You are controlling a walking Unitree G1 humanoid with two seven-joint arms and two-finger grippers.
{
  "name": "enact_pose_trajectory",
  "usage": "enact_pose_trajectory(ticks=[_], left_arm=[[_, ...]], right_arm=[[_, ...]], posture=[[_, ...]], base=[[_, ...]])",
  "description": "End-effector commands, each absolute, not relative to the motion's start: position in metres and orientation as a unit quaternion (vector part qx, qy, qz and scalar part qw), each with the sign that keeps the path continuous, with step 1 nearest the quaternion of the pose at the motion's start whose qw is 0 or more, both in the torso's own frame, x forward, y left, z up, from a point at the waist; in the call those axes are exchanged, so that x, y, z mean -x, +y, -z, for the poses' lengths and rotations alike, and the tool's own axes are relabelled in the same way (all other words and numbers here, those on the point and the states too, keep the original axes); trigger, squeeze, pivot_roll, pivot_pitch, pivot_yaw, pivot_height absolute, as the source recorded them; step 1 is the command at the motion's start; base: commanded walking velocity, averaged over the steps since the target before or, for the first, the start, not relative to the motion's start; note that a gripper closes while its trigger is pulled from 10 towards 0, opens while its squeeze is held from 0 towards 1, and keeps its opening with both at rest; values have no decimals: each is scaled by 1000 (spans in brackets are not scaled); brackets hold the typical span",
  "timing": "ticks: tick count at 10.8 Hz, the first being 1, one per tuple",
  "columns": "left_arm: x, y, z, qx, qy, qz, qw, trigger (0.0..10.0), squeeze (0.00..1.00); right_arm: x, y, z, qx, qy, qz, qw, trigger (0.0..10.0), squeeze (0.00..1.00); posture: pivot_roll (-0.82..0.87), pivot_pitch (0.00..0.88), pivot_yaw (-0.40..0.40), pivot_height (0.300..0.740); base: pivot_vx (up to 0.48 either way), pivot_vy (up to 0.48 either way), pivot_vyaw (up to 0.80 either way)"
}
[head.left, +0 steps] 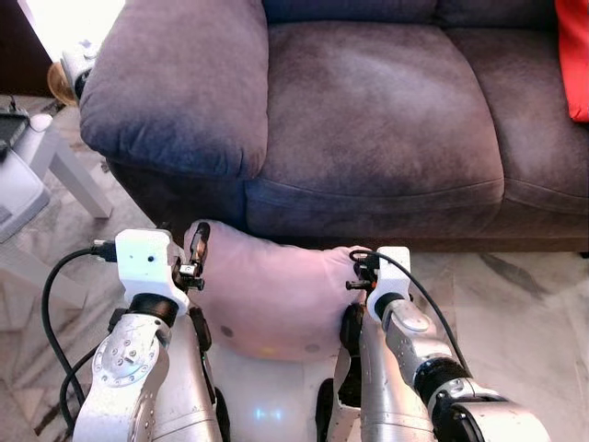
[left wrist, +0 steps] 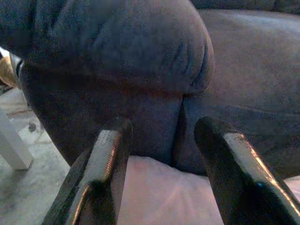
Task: Move the pillow to the sofa from floor
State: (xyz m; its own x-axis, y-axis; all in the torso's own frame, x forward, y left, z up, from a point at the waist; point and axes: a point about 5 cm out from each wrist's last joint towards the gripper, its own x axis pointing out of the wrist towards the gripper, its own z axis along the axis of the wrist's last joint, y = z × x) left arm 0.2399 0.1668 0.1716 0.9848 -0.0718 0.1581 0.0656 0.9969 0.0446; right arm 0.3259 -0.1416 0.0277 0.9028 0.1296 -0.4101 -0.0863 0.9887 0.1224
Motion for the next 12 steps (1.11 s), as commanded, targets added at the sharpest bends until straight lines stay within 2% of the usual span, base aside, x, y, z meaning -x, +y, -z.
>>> enact_pose_trajectory(ticks=[1, 9, 12], left_arm=[[-239, 167, -172, -26, -84, 33, 996, 10000, 0], [-243, 167, -173, -26, -88, 34, 995, 10000, 0], [-246, 167, -173, -24, -92, 34, 995, 10000, 0]], right_arm=[[-329, -148, -34, -50, 194, -44, 979, 10000, 0], [-330, -145, -33, -49, 198, -49, 978, 10000, 0], [-333, -146, -40, -58, 168, -50, 983, 10000, 0]], posture=[[191, 212, -89, 533], [191, 201, -92, 659], [187, 186, -91, 663]], base=[[0, 0, 0], [0, 0, 0], [0, 0, 0]])
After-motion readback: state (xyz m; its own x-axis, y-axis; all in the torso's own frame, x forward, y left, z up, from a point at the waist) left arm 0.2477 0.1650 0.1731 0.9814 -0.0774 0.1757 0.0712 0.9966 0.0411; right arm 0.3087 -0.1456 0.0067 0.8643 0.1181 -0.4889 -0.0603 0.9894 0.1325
